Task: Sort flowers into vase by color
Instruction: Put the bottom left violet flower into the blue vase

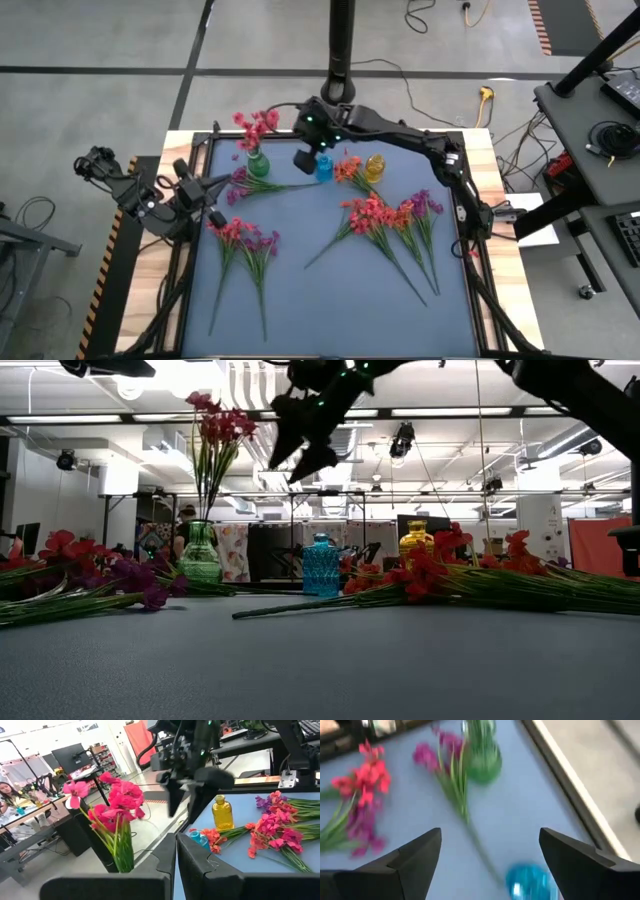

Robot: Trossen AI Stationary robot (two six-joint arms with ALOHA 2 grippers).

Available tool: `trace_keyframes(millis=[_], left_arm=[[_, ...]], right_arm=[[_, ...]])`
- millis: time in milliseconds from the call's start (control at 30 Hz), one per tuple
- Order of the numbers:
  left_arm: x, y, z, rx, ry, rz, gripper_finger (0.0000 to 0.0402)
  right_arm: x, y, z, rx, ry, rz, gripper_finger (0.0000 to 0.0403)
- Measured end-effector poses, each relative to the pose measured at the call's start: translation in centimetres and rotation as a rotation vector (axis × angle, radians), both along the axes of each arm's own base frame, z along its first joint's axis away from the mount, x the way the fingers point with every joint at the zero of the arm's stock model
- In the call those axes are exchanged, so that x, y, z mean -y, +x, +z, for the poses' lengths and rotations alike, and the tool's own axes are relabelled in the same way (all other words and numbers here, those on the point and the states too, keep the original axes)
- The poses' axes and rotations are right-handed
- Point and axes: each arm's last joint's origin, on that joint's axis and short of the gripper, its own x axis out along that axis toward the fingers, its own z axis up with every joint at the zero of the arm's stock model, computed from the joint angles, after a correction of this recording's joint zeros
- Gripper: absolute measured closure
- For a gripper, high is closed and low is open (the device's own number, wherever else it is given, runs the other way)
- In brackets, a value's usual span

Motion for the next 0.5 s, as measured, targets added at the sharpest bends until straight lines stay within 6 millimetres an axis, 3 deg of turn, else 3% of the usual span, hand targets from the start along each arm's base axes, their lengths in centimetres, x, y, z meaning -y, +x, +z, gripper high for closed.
trace_keyframes(millis=[233, 500], left_arm=[[0.6, 0.6, 0.3, 0.015, -0.12, -0.118, 0.04], [1.7, 1.4, 1.0, 0.014, -0.363, -0.326, 0.04]], right_arm=[[-3.5, -2.4, 0.1, -0.247, 0.093, 0.005, 0.0076], [-9.6, -3.7, -0.4, -0.352, 0.111, 0.117, 0.0076]])
